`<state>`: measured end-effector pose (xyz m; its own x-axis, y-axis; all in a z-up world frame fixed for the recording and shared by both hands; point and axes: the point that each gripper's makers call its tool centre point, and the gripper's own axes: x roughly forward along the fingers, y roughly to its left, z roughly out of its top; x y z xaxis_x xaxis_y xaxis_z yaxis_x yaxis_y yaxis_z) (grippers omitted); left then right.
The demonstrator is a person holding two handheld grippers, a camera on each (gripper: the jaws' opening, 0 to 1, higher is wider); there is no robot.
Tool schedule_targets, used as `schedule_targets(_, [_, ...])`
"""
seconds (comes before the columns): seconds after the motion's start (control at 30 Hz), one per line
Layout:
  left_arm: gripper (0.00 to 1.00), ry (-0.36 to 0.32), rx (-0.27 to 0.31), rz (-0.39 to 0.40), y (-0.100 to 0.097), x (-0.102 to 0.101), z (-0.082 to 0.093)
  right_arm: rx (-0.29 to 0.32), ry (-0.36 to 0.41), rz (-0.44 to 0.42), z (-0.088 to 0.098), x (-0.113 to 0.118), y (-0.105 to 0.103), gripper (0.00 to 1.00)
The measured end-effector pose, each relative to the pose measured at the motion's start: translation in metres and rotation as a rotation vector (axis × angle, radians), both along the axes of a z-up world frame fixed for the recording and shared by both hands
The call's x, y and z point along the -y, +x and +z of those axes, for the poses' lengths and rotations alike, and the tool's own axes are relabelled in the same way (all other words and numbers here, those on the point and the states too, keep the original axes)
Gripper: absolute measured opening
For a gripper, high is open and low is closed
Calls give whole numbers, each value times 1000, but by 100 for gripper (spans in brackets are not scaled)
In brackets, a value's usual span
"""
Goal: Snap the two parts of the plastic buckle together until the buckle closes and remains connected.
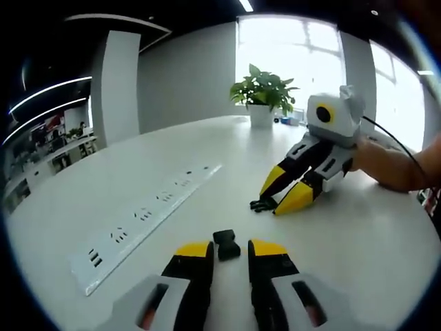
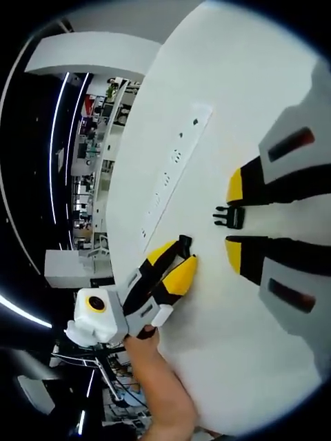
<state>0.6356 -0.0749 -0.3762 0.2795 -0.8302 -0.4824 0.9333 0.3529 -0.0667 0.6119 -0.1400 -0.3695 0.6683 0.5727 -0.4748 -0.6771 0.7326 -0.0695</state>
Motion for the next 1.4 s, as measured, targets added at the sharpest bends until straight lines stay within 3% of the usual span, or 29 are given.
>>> schedule_targets(0.27, [16, 5, 2, 14, 4, -2, 0, 18, -23, -16, 2, -3, -4, 14])
schedule_targets(0.67, [12, 6, -4, 28, 6, -2, 0, -2, -3, -41, 1, -4, -5, 13])
schedule_targets(1.23, [12, 8, 3, 15, 6, -4, 0, 10, 3, -46, 0, -7, -12, 16])
schedule_targets(1.4, [12, 7, 5, 1, 3, -5, 1, 15, 4, -34, -1, -6, -4, 16])
